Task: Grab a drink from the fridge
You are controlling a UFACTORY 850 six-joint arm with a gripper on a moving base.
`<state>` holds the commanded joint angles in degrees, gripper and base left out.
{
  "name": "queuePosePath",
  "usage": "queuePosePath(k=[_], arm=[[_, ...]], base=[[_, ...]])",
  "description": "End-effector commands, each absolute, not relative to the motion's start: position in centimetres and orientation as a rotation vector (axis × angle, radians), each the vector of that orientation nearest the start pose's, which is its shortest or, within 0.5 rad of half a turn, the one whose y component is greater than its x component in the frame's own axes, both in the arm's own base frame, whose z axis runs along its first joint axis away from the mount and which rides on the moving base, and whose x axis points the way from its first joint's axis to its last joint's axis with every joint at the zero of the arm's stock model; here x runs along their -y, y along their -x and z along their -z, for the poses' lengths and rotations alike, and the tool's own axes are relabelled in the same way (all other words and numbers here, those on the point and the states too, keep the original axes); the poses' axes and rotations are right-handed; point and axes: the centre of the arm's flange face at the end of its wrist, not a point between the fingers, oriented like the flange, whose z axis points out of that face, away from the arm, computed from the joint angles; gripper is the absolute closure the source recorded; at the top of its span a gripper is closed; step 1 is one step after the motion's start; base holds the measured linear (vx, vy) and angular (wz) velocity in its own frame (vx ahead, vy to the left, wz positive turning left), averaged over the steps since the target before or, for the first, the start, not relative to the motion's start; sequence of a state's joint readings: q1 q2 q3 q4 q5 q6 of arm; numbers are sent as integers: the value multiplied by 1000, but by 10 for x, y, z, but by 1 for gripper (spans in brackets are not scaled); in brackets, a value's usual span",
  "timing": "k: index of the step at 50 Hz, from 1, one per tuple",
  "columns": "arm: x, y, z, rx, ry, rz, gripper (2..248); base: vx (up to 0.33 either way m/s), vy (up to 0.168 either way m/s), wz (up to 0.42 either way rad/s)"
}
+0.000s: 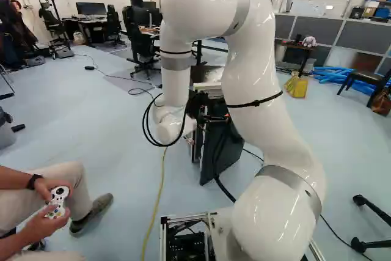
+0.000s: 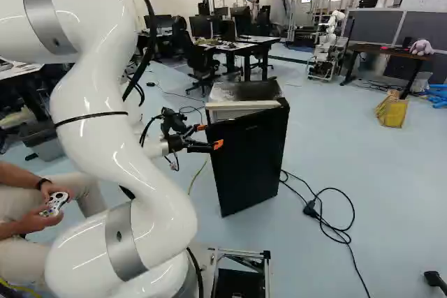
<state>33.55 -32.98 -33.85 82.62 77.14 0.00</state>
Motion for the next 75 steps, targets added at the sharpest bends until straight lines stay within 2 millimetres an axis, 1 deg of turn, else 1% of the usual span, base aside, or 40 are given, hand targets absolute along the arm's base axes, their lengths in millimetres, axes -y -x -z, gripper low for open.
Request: queuePosePath(k=[42,75], arm=[[-110,-313,-255,829,-1830,-1520,3],[-74,-278,-255,856,-1749,-1410,3]], base=[[0,0,0],[0,0,0]])
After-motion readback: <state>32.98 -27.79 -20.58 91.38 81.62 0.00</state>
